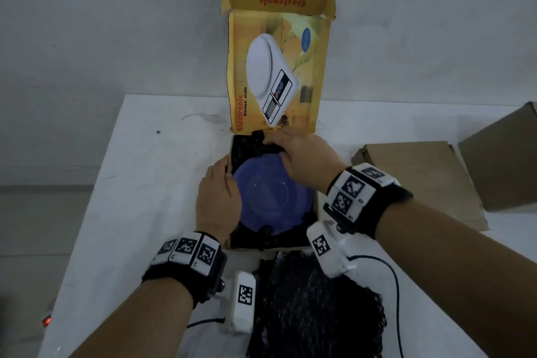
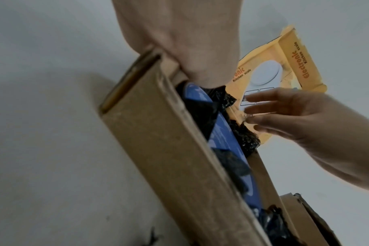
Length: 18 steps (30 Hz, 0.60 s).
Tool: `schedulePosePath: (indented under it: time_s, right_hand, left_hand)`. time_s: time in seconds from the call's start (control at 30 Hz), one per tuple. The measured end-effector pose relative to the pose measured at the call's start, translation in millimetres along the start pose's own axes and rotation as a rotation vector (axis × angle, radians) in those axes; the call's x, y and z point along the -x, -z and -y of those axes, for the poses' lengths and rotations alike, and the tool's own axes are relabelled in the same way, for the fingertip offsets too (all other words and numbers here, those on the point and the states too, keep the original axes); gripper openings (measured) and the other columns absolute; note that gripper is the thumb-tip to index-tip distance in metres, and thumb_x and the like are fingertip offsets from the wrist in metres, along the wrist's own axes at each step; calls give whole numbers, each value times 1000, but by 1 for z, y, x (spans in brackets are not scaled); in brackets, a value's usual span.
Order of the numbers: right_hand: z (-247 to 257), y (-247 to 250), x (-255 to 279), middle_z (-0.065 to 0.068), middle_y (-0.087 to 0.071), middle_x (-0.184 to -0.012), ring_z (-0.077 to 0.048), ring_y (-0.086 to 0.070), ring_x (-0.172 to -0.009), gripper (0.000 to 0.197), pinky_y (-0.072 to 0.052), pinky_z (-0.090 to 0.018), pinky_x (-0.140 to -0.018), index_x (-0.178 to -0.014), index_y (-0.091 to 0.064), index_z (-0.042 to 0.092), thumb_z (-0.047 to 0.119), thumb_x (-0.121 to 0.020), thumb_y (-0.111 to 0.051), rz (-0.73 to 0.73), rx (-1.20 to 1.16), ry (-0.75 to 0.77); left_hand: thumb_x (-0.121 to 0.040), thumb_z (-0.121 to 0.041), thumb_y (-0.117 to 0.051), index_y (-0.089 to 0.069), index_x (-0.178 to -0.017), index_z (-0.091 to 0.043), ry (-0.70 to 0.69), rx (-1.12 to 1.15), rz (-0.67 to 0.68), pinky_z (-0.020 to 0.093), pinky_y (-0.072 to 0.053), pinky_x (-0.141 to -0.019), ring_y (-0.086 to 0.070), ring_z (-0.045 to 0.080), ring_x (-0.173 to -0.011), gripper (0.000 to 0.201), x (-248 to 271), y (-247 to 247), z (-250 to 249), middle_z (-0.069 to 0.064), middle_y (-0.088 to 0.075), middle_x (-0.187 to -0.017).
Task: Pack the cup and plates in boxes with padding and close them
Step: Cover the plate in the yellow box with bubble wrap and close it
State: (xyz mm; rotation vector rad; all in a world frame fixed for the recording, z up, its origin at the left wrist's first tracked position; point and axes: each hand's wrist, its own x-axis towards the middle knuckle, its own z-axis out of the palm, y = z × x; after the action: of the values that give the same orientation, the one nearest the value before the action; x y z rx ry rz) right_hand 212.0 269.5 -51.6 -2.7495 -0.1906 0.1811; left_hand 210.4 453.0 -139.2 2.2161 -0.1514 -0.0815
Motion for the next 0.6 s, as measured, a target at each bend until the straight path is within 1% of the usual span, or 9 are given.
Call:
schedulePosePath:
  time_s: [0.03,0.1,0.2,0.27,0.33,0.37,0.43,0.53,0.6]
  right_hand:
    - [4,2,12,-5,-60,-117,-27,-59,-98,39,-52,-42,-79,-117,-61,17,0,-85,-48,-59,-20,39]
    - [13,2,40,-4,-64,-98,-25,-60,-83,26,-52,-41,-70,-101,-67,17,5,-83,-52,-58,-81,115]
    - [24,-7,90,3,-68,-85,-16,-60,-73,11,-52,-34,-67,-88,-69,22,16,-80,-65,132,-176,153]
    - [29,-19,121,5,-67,-95,-14,-60,-83,19,-49,-28,-71,-95,-69,24,28,-76,-72,357,-131,160]
    - [27,-36,143,1,-58,-115,-16,-53,-102,41,-46,-30,-78,-111,-62,24,33,-73,-75,531,-19,189]
    - [26,-43,150,-1,-53,-120,-18,-49,-107,47,-46,-32,-81,-116,-59,22,32,-73,-75,561,19,195]
    - [24,-50,153,-4,-52,-117,-22,-49,-106,41,-47,-35,-80,-112,-61,17,28,-75,-74,531,33,212]
    - [24,-48,154,-5,-58,-101,-26,-56,-92,14,-48,-38,-70,-91,-67,14,22,-80,-67,456,28,240]
    - [25,-43,156,-4,-58,-93,-24,-56,-85,4,-47,-37,-66,-81,-65,15,18,-80,-64,410,1,246]
  left_hand:
    - [-93,-28,-26,-43,-140,-13,10,2,14,35,-36,-100,-49,28,-119,52,0,2,1,10,-53,-134]
    - [-101,-24,-30,-38,-144,-17,23,4,62,30,-32,-102,-44,26,-128,44,0,8,2,6,-47,-142]
    - [-103,-22,-31,-34,-146,-22,0,28,166,21,-28,-98,-40,20,-132,43,2,19,-1,0,-42,-147]
    - [-103,-25,-30,-34,-146,-25,21,74,209,20,-27,-100,-39,18,-134,44,4,23,1,-3,-41,-148]
    - [-103,-28,-30,-32,-147,-25,27,97,226,21,-26,-104,-36,16,-136,44,5,23,5,-5,-39,-149]
    - [-103,-29,-29,-31,-148,-24,20,82,233,23,-26,-106,-35,16,-137,45,7,23,6,-4,-37,-150]
    - [-103,-30,-27,-27,-149,-21,-1,48,232,24,-24,-108,-32,18,-139,47,10,21,5,-2,-33,-153]
    - [-103,-30,-26,-23,-150,-18,-10,12,221,22,-23,-106,-30,19,-140,48,15,19,1,0,-30,-154]
    - [-103,-29,-26,-23,-150,-18,-2,-2,223,24,-24,-107,-30,21,-140,48,15,20,-2,1,-29,-154]
